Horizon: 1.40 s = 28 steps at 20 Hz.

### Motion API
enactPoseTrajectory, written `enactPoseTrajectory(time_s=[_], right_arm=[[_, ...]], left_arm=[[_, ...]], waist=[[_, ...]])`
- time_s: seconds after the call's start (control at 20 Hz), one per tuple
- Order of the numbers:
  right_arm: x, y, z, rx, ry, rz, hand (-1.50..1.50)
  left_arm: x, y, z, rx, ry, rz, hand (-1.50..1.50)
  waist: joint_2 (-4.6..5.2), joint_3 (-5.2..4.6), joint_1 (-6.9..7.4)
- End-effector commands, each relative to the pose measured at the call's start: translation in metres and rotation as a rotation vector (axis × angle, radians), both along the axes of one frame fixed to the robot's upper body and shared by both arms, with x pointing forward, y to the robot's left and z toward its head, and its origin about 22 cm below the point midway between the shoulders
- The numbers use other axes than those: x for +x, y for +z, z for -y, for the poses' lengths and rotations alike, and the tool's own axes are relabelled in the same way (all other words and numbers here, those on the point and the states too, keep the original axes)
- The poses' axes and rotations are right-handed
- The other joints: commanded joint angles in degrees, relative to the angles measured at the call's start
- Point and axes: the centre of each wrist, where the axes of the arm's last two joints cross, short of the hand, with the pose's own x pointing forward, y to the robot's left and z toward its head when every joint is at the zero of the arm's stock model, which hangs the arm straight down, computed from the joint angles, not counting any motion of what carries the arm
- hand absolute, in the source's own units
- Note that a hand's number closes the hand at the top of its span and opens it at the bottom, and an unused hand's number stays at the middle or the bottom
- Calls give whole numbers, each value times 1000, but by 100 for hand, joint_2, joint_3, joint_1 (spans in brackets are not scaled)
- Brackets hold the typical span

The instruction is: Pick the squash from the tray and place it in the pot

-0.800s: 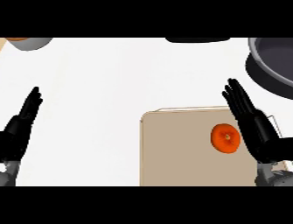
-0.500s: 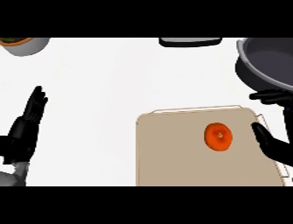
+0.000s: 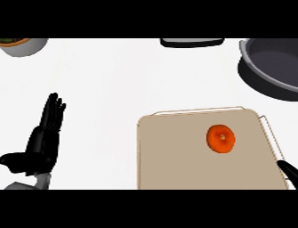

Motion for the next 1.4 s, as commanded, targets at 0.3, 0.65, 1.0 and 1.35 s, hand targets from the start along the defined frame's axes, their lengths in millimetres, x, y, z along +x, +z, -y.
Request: enactPoseTrajectory(time_s=[0.3, 0.65, 1.0, 1.35], right_arm=[[-88, -5, -16, -263, -80, -185, -150], [-98, 10, -21, -530, -208, -564, -150], [-59, 8, -81, -533, -223, -708, -150], [-20, -10, -101, -606, -265, -852, -150]], left_arm=[[3, 9, 11, -4, -24, 33, 0], [5, 5, 28, -2, -69, 29, 0], [8, -9, 29, -22, -71, 1, 0], [10, 3, 41, -15, -63, 9, 0]], waist=[[74, -22, 227], [141, -41, 369], [119, -26, 399], [92, -16, 352]])
